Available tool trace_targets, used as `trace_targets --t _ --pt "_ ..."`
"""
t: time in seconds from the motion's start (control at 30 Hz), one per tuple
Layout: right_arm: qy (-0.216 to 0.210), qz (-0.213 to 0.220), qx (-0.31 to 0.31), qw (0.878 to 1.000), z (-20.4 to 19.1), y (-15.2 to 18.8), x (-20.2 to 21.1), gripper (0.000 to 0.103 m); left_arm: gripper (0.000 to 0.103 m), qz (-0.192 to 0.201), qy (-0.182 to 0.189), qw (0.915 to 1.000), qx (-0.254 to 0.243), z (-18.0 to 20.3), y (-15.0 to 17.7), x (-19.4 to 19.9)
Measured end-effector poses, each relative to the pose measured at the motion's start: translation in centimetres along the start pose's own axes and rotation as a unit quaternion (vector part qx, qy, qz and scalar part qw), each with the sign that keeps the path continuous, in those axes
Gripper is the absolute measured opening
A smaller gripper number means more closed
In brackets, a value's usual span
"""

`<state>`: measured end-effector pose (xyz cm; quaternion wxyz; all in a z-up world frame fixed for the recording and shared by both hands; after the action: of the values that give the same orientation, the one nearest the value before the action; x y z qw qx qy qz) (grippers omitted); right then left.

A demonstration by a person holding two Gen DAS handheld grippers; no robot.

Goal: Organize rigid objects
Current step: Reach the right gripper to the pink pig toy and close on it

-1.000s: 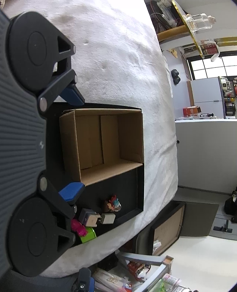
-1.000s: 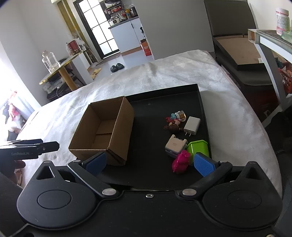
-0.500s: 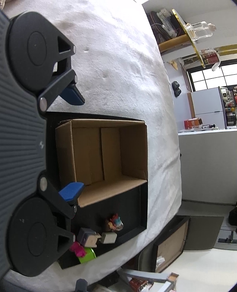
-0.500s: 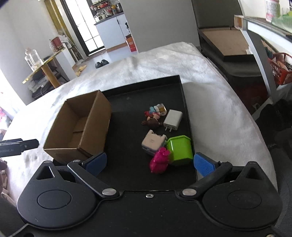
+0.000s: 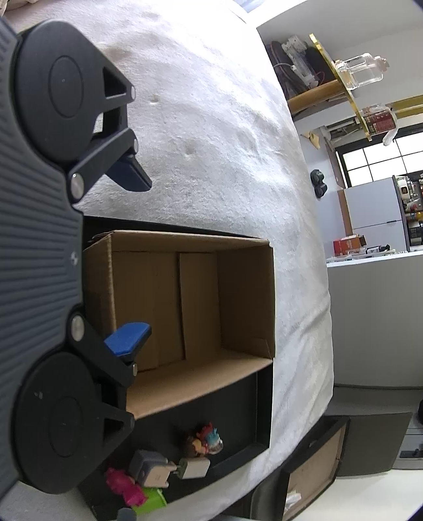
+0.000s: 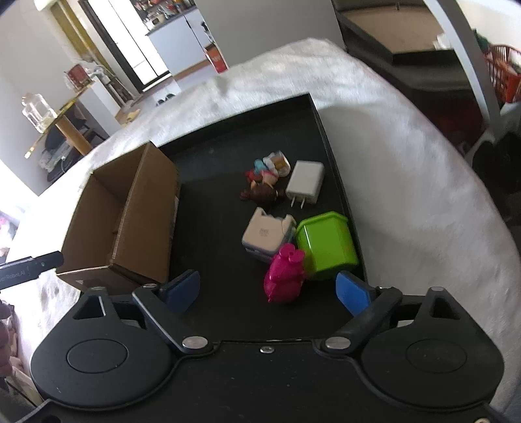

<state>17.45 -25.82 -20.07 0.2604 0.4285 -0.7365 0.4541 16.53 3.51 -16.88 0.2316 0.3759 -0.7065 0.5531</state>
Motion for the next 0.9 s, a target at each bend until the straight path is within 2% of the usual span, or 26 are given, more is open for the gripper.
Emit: trace_targets --t 0.07,0.3,0.37,0.6,0.7,0.73,0.77,0.8,0.9 --pt "0.002 -0.008 -0.006 1.000 0.1 0.2 -0.7 0.078 0.087 0.001 -0.011 0.9999 -0.004 -0.1 -0.1 -0.5" --pt "0.027 -0.013 -0.026 0.999 0.8 0.5 -2.7 0.065 0.079 0.002 -0.043 0.9991 0.000 -0.4 -0.1 -1.8" --pt "0.030 -0.013 -0.031 0.999 0.9 0.7 -3.1 0.060 0.078 0.001 -0.043 0.9991 0.003 -0.3 0.0 -2.3" --pt "0.037 -0.018 -0.047 0.998 1.0 1.3 -4.5 0.058 0.069 -0.010 -0.044 0.9987 0.025 -0.5 1.2 -3.9" --pt "0.040 -0.022 -0.057 0.997 1.0 1.5 -5.4 0.047 0.063 -0.015 -0.046 0.9985 0.027 -0.5 1.3 -4.3" --pt "0.043 -0.022 -0.059 0.997 1.0 1.6 -5.6 0.039 0.060 -0.016 -0.046 0.9984 0.029 -0.5 1.4 -4.4" --pt "0.048 -0.022 -0.060 0.997 1.1 1.7 -5.8 0.036 0.055 -0.017 -0.044 0.9984 0.032 -0.5 1.5 -4.4" --pt "0.046 -0.017 -0.060 0.997 1.1 1.7 -5.8 0.036 0.052 -0.018 -0.043 0.9983 0.034 -0.5 1.5 -4.5" --pt "0.048 -0.007 -0.056 0.997 0.9 1.7 -5.7 0.035 0.034 -0.026 -0.050 0.9977 0.039 -0.8 1.7 -4.9"
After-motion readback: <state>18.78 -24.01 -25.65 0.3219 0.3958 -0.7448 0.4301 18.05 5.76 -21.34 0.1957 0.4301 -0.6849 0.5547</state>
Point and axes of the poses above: each gripper's, at about its wrist camera, not at the fingertips, and x roughly against the way its jaws point, z to its right, y to its underside, the point moved 9 cm from there along -x, roughly the way its jaws point, and after that the axes turned 12 degrees about -x, right-handed, at the moved point
